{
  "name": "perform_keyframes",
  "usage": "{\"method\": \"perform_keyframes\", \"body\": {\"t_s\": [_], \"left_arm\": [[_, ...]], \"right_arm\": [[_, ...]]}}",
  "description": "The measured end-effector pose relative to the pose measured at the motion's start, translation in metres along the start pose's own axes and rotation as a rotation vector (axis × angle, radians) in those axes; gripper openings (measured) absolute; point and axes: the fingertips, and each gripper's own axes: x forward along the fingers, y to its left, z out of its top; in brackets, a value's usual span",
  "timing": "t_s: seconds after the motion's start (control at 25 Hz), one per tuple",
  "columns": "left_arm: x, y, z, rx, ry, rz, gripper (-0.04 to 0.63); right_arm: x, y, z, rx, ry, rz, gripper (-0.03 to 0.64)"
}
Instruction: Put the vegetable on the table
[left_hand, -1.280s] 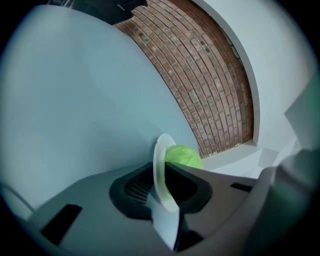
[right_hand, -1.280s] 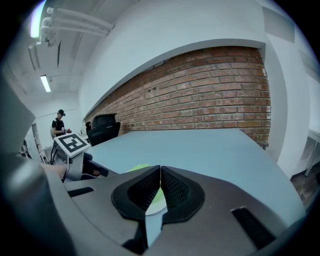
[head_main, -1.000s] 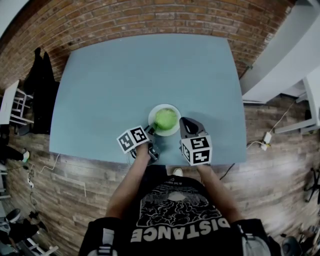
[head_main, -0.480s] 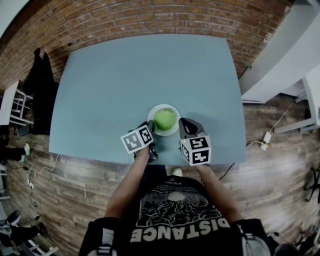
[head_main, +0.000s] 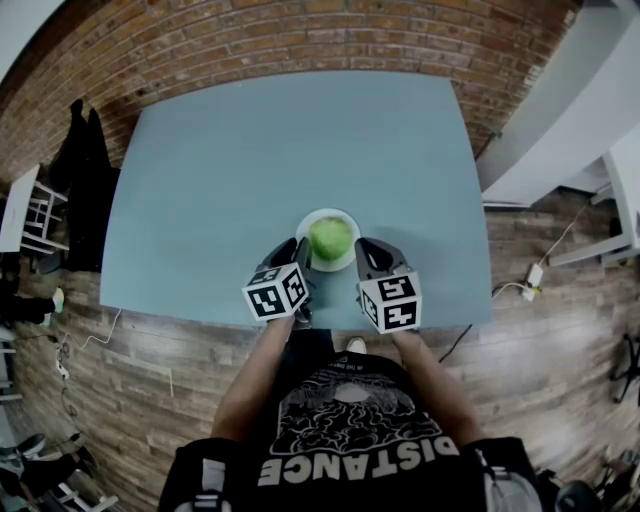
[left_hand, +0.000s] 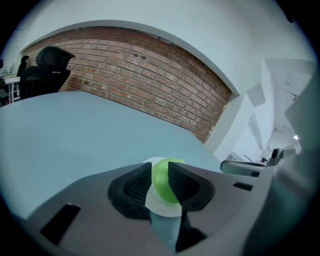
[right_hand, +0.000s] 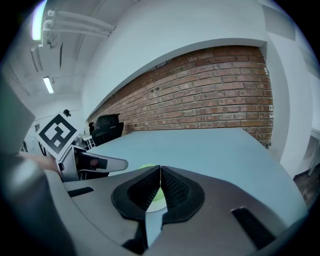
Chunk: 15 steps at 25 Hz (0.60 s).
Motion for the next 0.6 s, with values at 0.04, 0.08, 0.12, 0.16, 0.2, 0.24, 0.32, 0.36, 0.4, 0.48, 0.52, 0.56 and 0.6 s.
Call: {"method": "perform_keyframes", "body": {"t_s": [0.04, 0.08, 0.12, 0.16, 0.2, 0.24, 0.32, 0.36, 0.4, 0.48, 0.52, 0.56, 0.6], "left_arm": [[-0.003, -0.004, 0.001, 0.017, -0.007, -0.012, 0.103], [-0.005, -0.008, 0.001, 0.033, -0.015, -0.022, 0.103], [-0.008, -0.012, 0.002, 0.050, -0.023, -0.032, 0.103], [-0.011, -0.015, 0.002, 0.064, -0.031, -0.040, 0.102], [-0.013, -0.019, 0.002, 0.076, -0.039, -0.045, 0.101], [-0.016, -0.021, 0.003, 0.087, -0.047, -0.044, 0.093], [-0.023, -0.025, 0.004, 0.109, -0.070, -0.035, 0.030], [-0.026, -0.028, 0.005, 0.118, -0.080, -0.036, 0.028], [-0.029, -0.031, 0.005, 0.124, -0.088, -0.041, 0.028], [-0.034, -0.037, 0.006, 0.124, -0.102, -0.054, 0.028], [-0.037, -0.039, 0.006, 0.121, -0.107, -0.058, 0.027], [-0.040, -0.041, 0.006, 0.119, -0.114, -0.061, 0.005], [-0.042, -0.043, 0.007, 0.120, -0.121, -0.061, 0.002]], "right_arm": [[-0.001, 0.001, 0.000, -0.001, -0.001, 0.002, 0.009], [-0.001, 0.003, 0.001, -0.002, -0.003, 0.005, 0.009], [-0.002, 0.004, 0.001, -0.002, -0.005, 0.009, 0.009], [-0.003, 0.006, 0.002, -0.003, -0.007, 0.013, 0.009], [-0.004, 0.008, 0.002, -0.005, -0.009, 0.016, 0.009], [-0.005, 0.009, 0.003, -0.007, -0.011, 0.018, 0.009], [-0.008, 0.012, 0.004, -0.014, -0.015, 0.020, 0.009], [-0.009, 0.014, 0.005, -0.016, -0.018, 0.022, 0.009], [-0.011, 0.015, 0.005, -0.018, -0.022, 0.025, 0.009], [-0.015, 0.018, 0.007, -0.021, -0.029, 0.031, 0.009], [-0.017, 0.020, 0.007, -0.022, -0.032, 0.033, 0.009], [-0.019, 0.021, 0.008, -0.022, -0.036, 0.035, 0.009], [-0.022, 0.023, 0.008, -0.021, -0.040, 0.036, 0.009]]}}
